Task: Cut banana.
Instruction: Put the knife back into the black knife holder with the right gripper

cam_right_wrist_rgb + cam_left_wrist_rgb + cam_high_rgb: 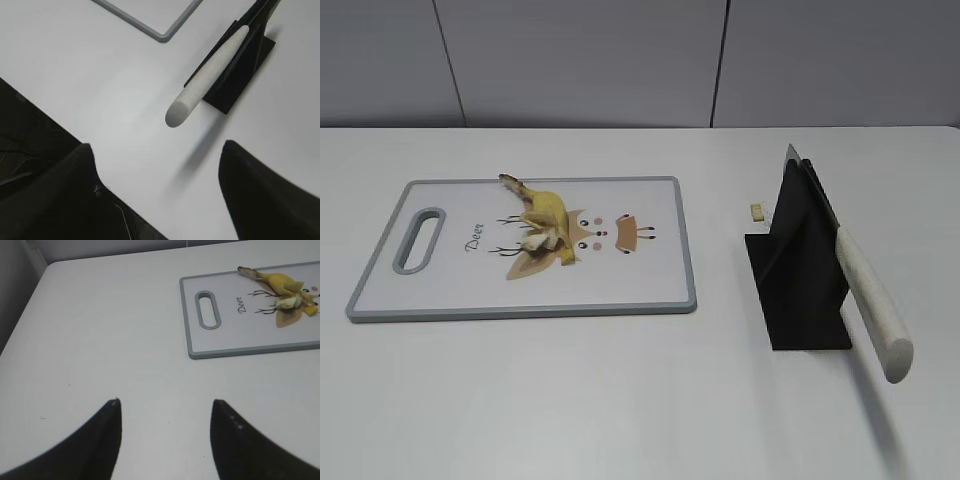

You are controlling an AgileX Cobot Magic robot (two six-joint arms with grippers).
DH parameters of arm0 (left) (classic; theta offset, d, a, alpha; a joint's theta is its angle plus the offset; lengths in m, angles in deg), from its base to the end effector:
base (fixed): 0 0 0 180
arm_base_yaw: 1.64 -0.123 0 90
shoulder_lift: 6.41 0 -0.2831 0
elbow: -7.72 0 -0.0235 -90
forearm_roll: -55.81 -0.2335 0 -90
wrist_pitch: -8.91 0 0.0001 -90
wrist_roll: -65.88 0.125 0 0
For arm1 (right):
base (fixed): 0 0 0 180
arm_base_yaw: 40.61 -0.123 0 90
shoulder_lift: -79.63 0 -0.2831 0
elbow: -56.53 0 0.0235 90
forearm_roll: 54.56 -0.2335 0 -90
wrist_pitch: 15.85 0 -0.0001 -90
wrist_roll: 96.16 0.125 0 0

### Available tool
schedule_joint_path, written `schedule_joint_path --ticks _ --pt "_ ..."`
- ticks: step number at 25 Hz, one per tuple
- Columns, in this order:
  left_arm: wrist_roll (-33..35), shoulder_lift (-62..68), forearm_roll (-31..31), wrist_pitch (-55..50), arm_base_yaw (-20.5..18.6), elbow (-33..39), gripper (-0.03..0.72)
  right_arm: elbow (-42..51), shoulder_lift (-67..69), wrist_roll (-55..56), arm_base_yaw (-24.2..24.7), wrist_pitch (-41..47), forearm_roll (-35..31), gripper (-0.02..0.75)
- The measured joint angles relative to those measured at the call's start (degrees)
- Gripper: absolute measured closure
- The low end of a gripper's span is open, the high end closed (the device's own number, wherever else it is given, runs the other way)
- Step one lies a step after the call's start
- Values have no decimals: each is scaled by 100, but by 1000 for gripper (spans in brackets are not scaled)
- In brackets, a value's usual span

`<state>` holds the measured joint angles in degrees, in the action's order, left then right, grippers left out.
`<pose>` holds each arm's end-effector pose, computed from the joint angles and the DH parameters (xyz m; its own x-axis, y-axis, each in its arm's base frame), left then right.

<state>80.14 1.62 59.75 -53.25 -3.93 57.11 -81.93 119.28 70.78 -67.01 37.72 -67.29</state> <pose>0.0126 -0.0071 0.2465 -0.4781 0.1957 -0.8562 0.1185 0.9803 0.1579 0.0775 0.0632 0.2770 -0.5682 -0.3858 -0.7269 -0.6081 0.7920 0.0549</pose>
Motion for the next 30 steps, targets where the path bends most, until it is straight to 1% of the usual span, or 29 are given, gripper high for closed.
schedule_joint_path --ticks 4,9,12,19,26,30 --pt "0 0 0 0 0 0 151 454 -1009 0 0 93 0 145" --pt "0 0 0 0 0 0 151 516 -1898 77 0 335 6 146" --pt "0 0 0 0 0 0 151 610 -2198 222 0 606 82 160" --pt "0 0 5 0 0 0 151 645 -2584 289 0 627 137 225" --pt "0 0 5 0 0 0 151 645 -3165 294 0 631 -18 271" --pt "0 0 5 0 0 0 151 645 -3219 294 37 631 -101 297"
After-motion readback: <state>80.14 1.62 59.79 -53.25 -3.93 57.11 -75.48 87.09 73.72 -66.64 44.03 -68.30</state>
